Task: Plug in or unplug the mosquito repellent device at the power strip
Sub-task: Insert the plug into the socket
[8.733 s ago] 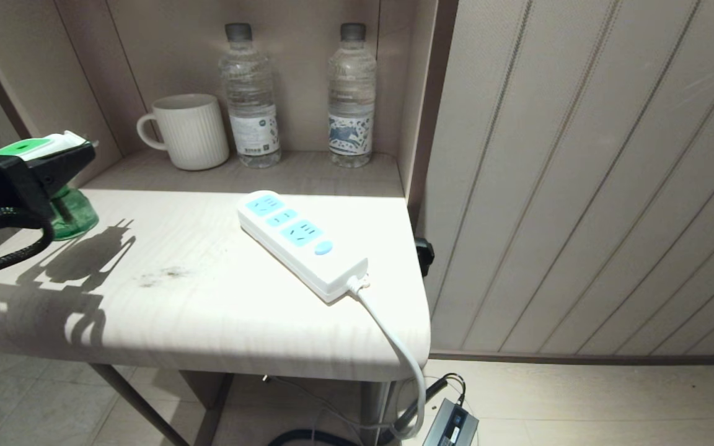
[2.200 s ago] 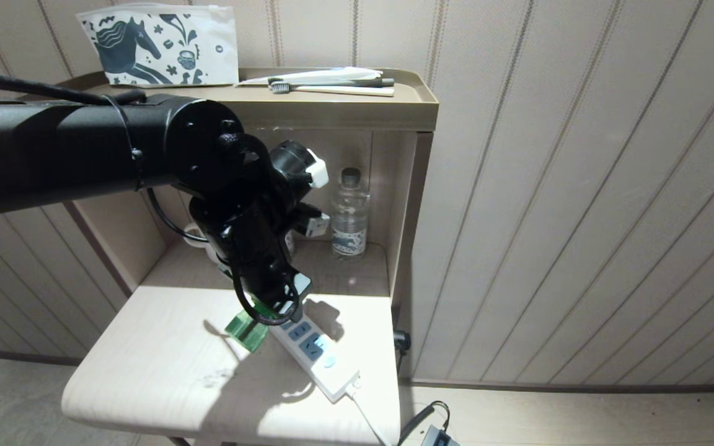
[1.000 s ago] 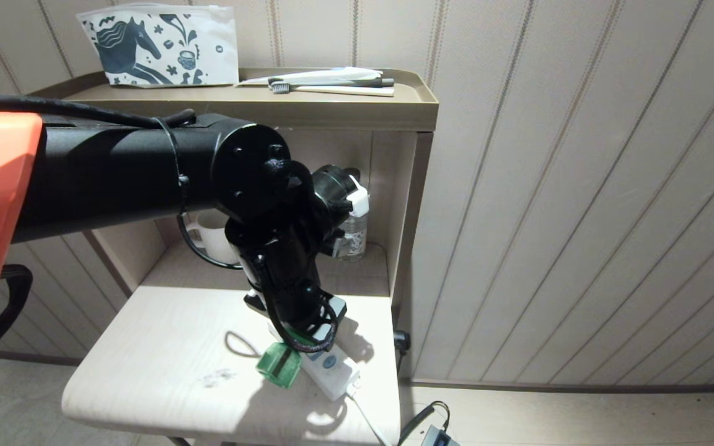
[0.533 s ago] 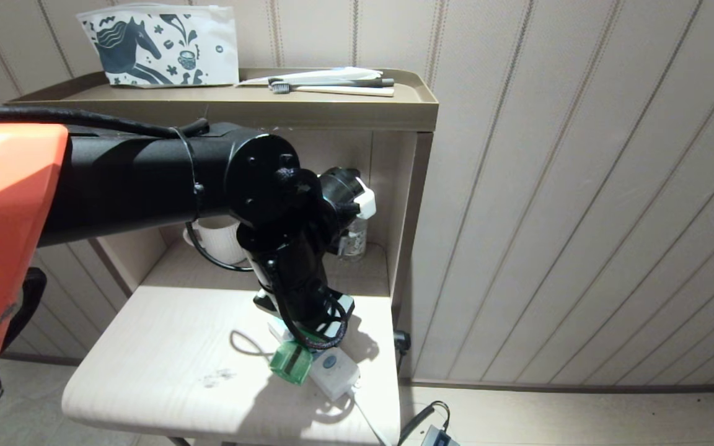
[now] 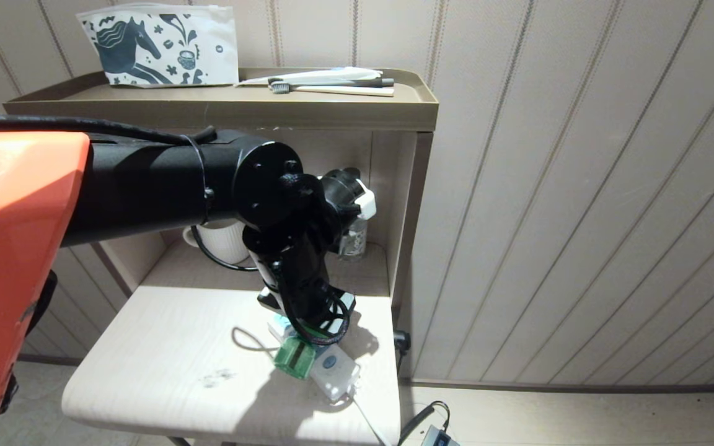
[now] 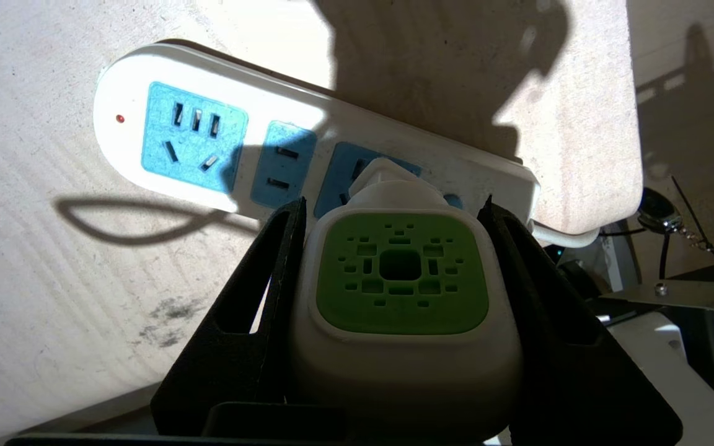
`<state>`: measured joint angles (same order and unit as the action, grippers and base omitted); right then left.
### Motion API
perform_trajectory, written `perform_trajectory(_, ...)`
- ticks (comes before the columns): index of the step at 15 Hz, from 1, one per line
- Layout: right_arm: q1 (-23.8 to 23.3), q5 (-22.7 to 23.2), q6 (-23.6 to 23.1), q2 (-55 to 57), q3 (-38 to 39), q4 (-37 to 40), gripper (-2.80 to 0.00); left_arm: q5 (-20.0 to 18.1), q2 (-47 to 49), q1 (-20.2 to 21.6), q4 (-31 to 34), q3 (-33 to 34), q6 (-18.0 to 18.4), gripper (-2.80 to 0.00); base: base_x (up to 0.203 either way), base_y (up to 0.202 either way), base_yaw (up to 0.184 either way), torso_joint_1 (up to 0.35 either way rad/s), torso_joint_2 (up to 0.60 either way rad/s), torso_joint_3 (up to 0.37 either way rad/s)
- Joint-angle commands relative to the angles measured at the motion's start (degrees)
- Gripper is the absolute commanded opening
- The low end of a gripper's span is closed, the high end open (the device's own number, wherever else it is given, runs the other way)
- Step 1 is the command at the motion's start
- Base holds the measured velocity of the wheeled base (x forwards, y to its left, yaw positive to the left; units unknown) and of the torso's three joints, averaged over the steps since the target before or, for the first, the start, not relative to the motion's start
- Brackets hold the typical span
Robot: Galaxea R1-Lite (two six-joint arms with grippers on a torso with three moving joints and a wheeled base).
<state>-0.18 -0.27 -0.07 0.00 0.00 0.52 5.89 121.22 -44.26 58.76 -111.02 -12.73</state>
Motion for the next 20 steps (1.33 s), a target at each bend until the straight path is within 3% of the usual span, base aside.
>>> perform_trajectory(1,0.01,0.00,-0.01,0.00,0.00,0.00,-2.80,0.09,0.05,0.49,0.32,0.01,-0.10,-2.80,0.000,0.000,0.000,0.000,0.00,0.000)
perform_trajectory(7,0.01,0.00,-0.01,0.00,0.00,0.00,-2.80,0.09,-0.20,0.93,2.66,0.01,-0.01,-2.80,0.000,0.000,0.000,0.000,0.00,0.000)
perform_trajectory(20,0.01,0.00,-0.01,0.00,0.00,0.00,-2.80,-0.09,0.77,0.85,1.45,0.01,-2.47,-2.80,0.000,0.000,0.000,0.000,0.00,0.000)
